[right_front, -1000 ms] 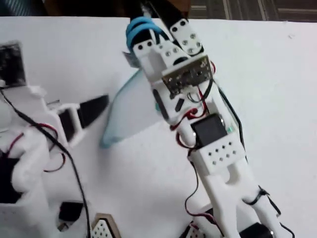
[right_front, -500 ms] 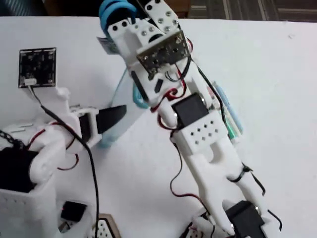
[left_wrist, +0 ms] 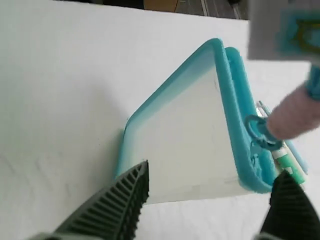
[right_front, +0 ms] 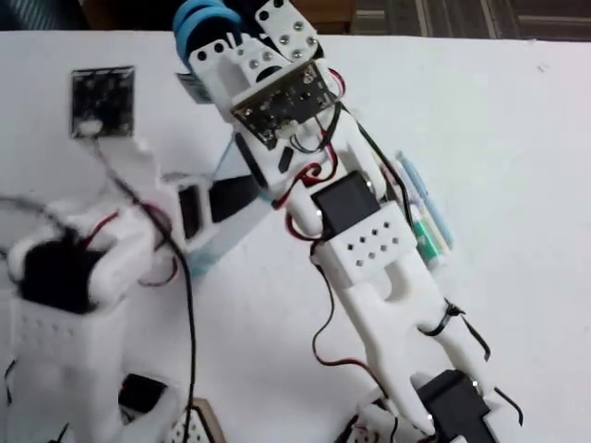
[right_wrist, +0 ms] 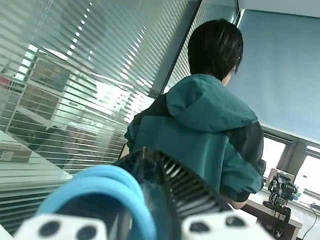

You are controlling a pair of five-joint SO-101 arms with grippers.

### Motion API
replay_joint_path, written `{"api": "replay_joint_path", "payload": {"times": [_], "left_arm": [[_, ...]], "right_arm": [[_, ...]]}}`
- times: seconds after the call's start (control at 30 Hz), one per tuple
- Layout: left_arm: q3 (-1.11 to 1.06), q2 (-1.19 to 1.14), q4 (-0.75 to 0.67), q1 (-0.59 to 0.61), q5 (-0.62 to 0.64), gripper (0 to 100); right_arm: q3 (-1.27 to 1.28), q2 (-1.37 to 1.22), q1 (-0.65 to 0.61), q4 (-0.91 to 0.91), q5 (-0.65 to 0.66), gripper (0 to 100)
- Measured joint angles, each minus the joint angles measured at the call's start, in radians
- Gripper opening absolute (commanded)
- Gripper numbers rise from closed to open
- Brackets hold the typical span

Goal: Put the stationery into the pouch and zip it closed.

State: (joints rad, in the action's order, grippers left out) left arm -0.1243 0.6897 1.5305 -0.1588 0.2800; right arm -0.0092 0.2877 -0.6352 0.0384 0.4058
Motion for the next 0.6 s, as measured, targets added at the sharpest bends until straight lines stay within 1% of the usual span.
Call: {"api": "replay_joint_path", "payload": {"times": [0.2, 0.5, 0.6], "left_arm": [[0.002, -0.11, -0.023, -0.005, 0.003, 37], [0.008, -0.149, -0.037, -0.006, 0.003, 37], [0.008, -0.149, -0.037, -0.006, 0.003, 31]], "right_arm": [[0.0, 0.0, 0.005, 0.0, 0.0, 1.6], [0.0, 0.0, 0.006, 0.0, 0.0, 1.6], [0.0, 0.0, 0.051, 0.0, 0.0, 1.6]]}}
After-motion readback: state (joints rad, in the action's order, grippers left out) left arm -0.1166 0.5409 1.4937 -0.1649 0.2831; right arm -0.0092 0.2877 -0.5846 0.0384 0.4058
